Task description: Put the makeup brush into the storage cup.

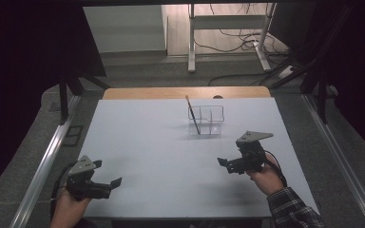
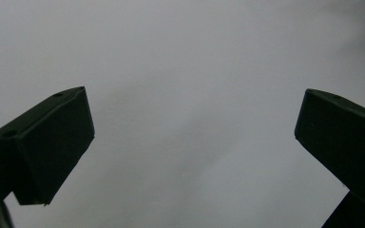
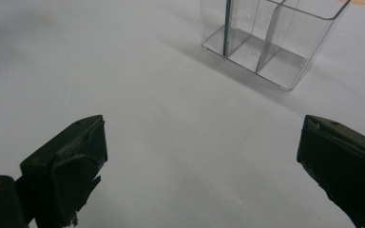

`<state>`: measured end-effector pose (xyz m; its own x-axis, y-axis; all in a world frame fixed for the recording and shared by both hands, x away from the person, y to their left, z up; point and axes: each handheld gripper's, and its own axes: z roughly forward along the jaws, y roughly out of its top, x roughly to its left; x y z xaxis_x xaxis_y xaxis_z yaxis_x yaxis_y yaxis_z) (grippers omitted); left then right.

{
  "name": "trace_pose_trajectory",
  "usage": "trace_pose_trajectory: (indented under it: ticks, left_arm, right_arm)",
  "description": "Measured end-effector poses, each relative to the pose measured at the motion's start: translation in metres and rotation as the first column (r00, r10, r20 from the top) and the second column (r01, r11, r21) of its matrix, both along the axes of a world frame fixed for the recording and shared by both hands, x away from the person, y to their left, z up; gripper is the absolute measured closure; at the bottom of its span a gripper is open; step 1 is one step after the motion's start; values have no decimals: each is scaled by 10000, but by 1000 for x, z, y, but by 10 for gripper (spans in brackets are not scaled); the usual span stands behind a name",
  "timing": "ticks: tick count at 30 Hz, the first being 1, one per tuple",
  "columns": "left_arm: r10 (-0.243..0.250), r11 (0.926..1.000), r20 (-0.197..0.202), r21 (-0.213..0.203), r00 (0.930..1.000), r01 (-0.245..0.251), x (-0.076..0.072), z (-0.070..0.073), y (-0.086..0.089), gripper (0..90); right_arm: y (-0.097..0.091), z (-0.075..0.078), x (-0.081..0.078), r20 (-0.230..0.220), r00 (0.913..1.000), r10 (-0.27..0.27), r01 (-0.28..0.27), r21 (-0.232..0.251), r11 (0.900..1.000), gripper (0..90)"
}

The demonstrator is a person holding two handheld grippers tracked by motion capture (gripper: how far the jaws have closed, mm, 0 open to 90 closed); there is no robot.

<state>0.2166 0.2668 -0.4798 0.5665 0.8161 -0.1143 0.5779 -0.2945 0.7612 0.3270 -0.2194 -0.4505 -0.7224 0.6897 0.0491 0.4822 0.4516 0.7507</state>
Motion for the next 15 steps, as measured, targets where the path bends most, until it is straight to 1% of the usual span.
trace_pose_trajectory:
  ticks: [10,15]
  left_arm:
    - [19,10000,-12,10,10000,-19,0,0,0,0]
    - [25,10000,-14,42,10000,-25,0,0,0,0]
  right_arm:
    - [-8,-2,-8,45,10000,-77,78,-246,9997,19]
    - [-13,-2,-12,80,9999,-148,150,-237,9996,16]
